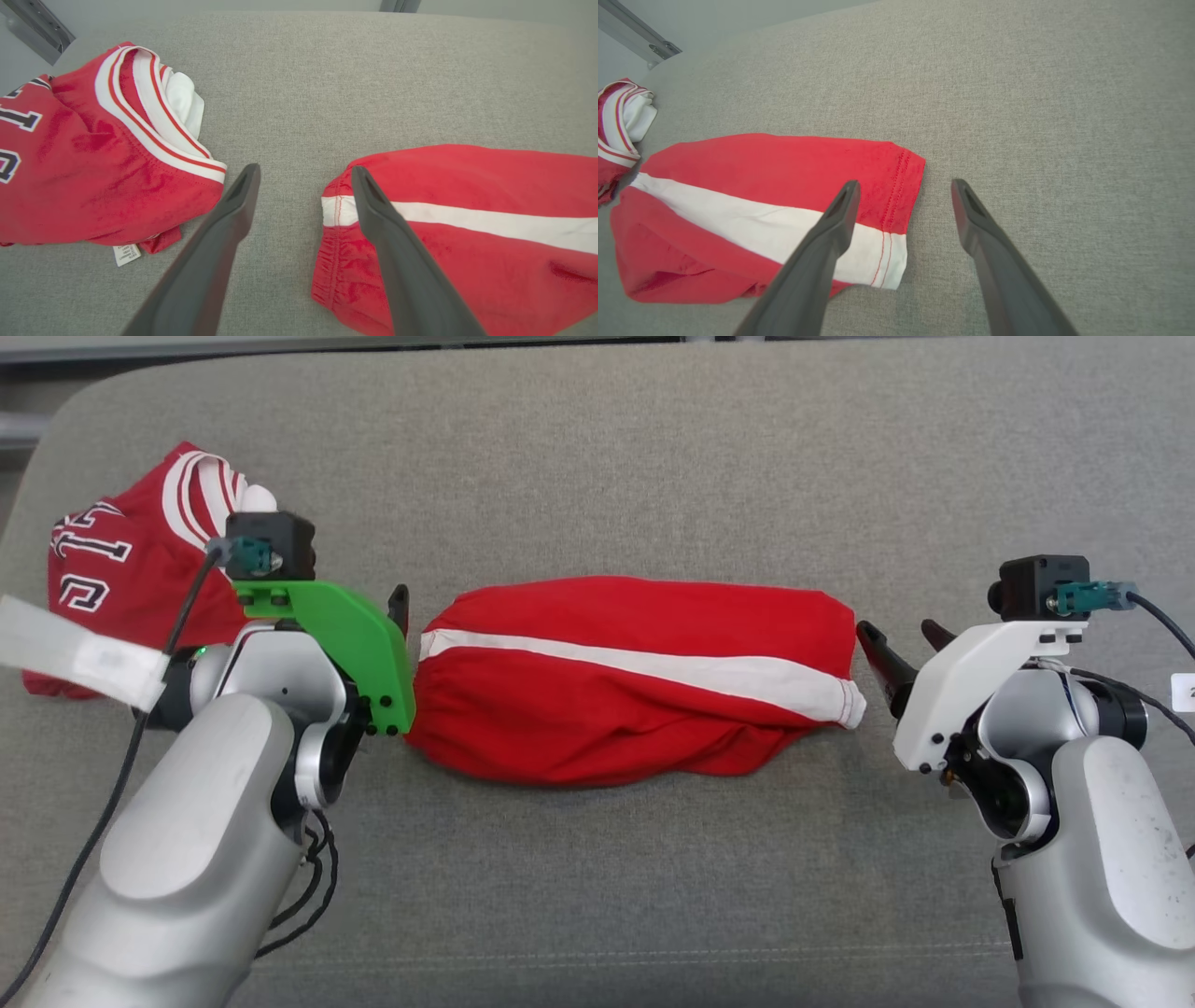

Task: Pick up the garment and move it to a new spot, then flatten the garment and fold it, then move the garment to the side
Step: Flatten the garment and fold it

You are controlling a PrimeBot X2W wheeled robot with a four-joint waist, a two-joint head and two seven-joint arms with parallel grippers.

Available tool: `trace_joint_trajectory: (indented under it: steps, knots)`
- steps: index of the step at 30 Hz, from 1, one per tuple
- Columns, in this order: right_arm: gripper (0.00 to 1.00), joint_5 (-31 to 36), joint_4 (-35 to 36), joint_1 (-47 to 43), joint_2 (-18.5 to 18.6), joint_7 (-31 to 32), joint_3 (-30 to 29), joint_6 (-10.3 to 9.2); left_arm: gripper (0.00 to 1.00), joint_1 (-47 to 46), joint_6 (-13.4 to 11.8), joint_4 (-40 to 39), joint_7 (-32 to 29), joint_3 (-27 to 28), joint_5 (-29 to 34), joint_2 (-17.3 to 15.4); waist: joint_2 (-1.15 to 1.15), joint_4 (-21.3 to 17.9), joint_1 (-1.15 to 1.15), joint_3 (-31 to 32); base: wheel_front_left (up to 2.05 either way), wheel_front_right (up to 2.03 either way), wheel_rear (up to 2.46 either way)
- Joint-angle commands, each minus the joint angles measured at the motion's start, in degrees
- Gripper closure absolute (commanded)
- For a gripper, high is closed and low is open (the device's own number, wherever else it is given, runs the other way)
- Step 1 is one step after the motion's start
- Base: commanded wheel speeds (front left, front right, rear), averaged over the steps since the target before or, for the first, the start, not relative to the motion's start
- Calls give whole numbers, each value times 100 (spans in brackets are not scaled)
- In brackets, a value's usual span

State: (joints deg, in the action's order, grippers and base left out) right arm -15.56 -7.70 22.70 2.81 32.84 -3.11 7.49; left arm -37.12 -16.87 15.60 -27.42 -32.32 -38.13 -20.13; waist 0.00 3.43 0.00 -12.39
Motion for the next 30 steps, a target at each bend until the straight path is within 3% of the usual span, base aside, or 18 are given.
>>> trace_joint_trajectory:
  steps: [1, 11, 26, 30]
  knots:
    - [0, -11, 35, 52, 16, 58, 10, 0, 0, -132, 31, 40, -43, -23, 53, 29, 0, -20, 0, -395, 0, 0, 0]
    - [0, -8, 367, -173, 16, 594, 344, 0, 0, -833, 124, 672, -767, -424, 151, 240, 0, -56, 0, -777, 0, 0, 0]
    - [0, -256, 409, -454, 17, 569, 603, 0, 0, -917, 362, 1007, -1133, -631, -7, 304, 0, -119, 0, -728, 0, 0, 0]
    - [6, -277, 362, -468, 16, 598, 613, 0, 0, -840, 356, 963, -1282, -667, -50, 274, 0, -128, 0, -699, 0, 0, 0]
